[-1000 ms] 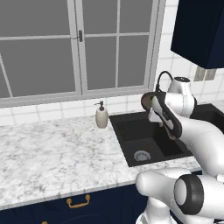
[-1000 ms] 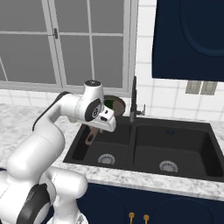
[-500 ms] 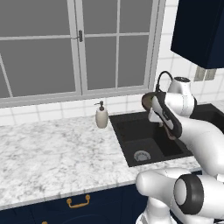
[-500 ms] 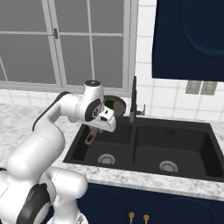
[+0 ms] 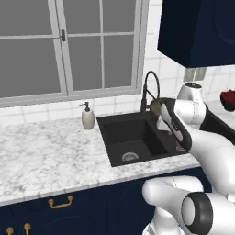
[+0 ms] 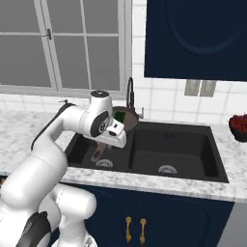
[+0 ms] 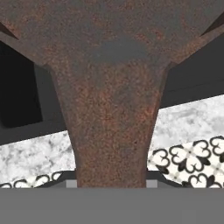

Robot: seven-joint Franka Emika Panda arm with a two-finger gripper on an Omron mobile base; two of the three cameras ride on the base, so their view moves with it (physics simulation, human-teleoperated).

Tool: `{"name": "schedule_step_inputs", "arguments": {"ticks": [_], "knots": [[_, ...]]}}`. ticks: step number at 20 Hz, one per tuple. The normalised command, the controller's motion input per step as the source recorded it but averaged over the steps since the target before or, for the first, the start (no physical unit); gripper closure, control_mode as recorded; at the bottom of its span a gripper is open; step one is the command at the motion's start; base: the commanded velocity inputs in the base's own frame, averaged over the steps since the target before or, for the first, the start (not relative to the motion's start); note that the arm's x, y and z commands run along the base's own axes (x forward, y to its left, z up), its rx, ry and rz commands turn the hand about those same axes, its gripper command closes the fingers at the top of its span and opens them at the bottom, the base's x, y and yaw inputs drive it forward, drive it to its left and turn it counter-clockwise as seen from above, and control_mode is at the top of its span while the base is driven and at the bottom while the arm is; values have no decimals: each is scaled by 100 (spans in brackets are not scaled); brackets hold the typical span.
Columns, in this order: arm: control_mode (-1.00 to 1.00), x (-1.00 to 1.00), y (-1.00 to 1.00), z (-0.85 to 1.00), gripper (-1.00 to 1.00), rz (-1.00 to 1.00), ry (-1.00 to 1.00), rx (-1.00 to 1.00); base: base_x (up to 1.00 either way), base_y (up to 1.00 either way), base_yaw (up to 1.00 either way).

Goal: Pick the pan and sponge and place them into the sink. Then turn on the water.

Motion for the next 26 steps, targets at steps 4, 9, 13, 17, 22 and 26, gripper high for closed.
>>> {"name": "schedule_step_inputs", "arguments": {"ticks": [4,9,13,17,22,26], "knots": [[100,0,0,0,100,0,0,0,-11,-76,-9],[100,0,0,0,100,0,0,0,23,-58,4],[100,0,0,0,100,0,0,0,0,-19,20],[100,0,0,0,100,0,0,0,31,-18,21],[100,0,0,0,100,0,0,0,12,-64,13],[100,0,0,0,100,0,0,0,10,-47,0]]}}
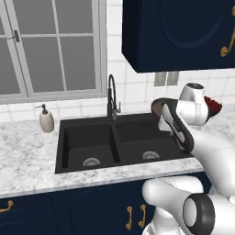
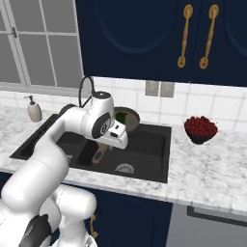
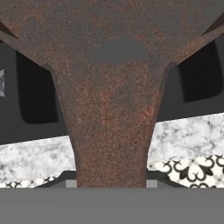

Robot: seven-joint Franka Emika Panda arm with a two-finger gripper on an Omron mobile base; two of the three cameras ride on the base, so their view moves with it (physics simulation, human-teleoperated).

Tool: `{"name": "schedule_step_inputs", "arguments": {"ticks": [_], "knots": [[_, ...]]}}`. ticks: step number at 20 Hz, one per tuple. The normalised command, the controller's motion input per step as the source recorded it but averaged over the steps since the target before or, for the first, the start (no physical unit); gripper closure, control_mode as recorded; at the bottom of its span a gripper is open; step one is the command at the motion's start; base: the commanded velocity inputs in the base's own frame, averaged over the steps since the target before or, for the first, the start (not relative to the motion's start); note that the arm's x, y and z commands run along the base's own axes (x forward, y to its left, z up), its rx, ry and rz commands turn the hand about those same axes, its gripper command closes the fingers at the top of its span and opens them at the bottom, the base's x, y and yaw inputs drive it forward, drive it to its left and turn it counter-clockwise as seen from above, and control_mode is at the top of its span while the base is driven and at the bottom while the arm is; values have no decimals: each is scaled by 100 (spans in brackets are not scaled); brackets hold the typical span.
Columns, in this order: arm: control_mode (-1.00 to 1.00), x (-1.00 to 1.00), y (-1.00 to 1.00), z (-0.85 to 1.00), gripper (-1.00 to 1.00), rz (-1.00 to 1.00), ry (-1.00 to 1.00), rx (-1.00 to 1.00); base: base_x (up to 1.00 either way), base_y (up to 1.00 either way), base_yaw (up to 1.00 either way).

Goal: Pick the pan and sponge and place them into the sink. Then turn on the water.

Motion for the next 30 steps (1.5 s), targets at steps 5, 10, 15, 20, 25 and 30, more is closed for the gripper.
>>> {"name": "schedule_step_inputs", "arguments": {"ticks": [5,10,15,20,25,30], "knots": [[100,0,0,0,100,0,0,0,44,-8,6],[100,0,0,0,100,0,0,0,26,-2,12],[100,0,0,0,100,0,0,0,0,-1,5],[-100,2,0,-1,100,1,2,-2,0,0,0],[-100,18,-27,-20,100,17,20,-14,0,0,0],[-100,36,-23,-26,100,27,21,-10,0,0,0]]}}
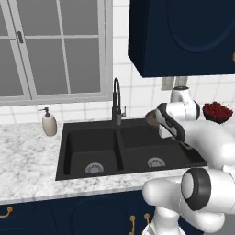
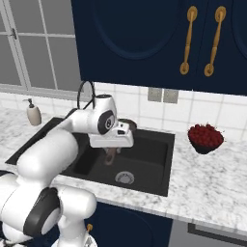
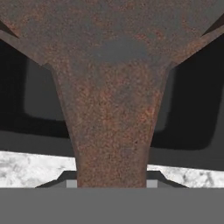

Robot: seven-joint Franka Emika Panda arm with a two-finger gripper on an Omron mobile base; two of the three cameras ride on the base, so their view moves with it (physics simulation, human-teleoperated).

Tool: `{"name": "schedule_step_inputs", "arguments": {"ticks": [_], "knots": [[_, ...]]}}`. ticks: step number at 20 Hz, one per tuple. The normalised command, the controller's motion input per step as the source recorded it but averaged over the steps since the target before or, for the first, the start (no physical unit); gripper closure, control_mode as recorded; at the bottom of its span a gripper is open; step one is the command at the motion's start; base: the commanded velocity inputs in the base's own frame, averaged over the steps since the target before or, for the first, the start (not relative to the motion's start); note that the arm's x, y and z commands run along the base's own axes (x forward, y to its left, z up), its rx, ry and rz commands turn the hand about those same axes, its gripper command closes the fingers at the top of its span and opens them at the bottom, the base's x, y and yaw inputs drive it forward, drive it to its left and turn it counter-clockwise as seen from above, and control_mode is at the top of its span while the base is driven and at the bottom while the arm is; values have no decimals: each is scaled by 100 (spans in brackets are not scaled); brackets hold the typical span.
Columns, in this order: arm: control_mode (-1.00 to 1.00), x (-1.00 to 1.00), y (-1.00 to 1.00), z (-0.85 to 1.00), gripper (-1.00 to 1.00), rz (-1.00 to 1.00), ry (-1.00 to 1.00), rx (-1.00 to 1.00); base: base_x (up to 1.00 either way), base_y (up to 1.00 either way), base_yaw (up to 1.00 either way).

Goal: Pick the pan and sponge and place them into the sink. Then turn on the water.

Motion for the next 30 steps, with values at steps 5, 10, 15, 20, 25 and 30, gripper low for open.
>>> {"name": "schedule_step_inputs", "arguments": {"ticks": [5,10,15,20,25,30], "knots": [[-100,33,-17,-36,100,21,9,0,0,0,0],[-100,29,-11,-73,100,20,0,2,0,0,0],[-100,44,-19,-52,100,18,0,6,0,0,0],[-100,43,0,-41,100,17,0,5,0,0,0],[-100,19,0,-45,100,13,0,4,0,0,0],[-100,38,0,-69,100,7,9,2,0,0,0]]}}
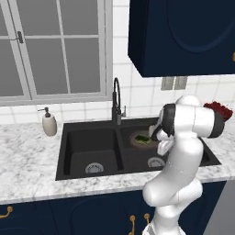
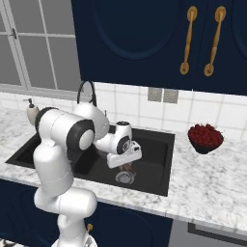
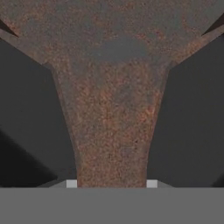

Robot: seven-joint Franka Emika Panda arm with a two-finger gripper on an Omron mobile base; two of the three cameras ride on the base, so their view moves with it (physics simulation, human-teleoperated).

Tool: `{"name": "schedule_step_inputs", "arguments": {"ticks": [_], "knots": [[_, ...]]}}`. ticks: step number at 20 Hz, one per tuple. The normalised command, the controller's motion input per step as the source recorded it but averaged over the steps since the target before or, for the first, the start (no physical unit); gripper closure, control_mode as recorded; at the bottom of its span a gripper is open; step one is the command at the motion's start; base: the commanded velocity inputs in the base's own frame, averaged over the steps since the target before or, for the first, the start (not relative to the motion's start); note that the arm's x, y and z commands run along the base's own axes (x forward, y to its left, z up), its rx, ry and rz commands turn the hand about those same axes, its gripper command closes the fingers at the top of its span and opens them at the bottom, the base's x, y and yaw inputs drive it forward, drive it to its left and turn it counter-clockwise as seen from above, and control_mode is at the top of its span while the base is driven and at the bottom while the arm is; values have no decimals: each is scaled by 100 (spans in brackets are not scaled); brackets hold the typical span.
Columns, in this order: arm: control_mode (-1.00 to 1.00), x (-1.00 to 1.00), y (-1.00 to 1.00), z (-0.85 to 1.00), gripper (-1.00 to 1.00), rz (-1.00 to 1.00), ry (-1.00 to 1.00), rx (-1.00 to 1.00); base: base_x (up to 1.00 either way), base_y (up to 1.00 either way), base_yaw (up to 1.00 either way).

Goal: Pick the pan and sponge and place them into the sink. Then turn on the water.

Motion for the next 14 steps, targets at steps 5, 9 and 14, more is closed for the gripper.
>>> {"name": "schedule_step_inputs", "arguments": {"ticks": [5,9,14], "knots": [[-100,33,0,-62,100,1,14,8,0,0,0],[-100,18,9,-63,100,5,7,9,0,0,0],[-100,35,9,-58,100,6,3,5,0,0,0]]}}
